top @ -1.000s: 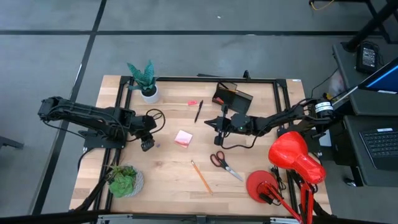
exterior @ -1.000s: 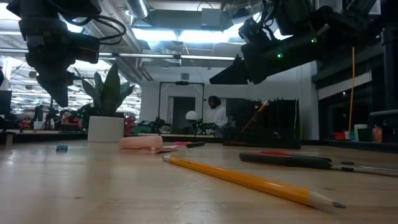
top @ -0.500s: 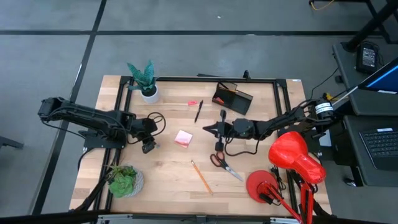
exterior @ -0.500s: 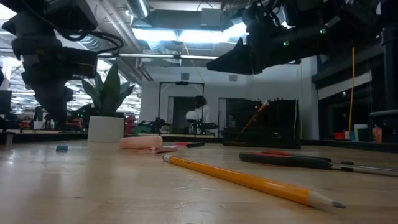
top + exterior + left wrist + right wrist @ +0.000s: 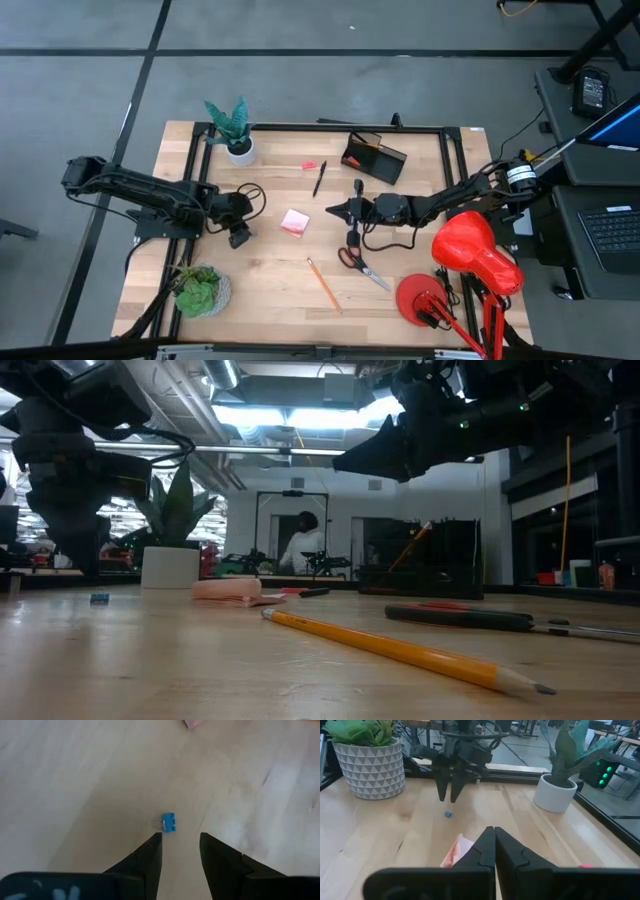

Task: Pick and place office supplies into organizer
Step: Put the blue binder clip into the black desk organizer

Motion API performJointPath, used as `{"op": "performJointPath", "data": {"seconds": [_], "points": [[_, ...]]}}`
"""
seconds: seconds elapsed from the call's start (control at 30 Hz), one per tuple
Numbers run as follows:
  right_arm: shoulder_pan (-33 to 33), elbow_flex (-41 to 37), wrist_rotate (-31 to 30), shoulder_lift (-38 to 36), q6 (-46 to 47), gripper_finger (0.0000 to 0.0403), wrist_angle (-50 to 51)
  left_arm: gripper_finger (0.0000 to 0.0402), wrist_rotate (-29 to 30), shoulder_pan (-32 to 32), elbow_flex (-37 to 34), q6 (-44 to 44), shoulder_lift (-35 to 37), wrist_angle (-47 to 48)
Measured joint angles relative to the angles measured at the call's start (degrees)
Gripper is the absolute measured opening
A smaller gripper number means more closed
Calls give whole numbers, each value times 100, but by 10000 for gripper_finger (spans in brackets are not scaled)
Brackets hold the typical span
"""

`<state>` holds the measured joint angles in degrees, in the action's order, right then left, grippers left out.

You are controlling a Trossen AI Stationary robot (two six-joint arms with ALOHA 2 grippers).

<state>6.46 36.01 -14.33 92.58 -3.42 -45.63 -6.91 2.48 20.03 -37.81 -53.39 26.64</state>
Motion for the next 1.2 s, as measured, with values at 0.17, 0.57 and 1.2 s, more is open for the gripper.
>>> {"op": "performJointPath", "data": {"seconds": [0.17,0.57,1.2], "points": [[0,0,0,0,-7,4,2,125,208,0,0,1,-129,0],[0,0,-4,0,-24,4,24,125,126,0,-2,300,-695,-516],[-2,0,-4,0,-11,4,24,125,-33,0,-2,261,-775,-573]]}}
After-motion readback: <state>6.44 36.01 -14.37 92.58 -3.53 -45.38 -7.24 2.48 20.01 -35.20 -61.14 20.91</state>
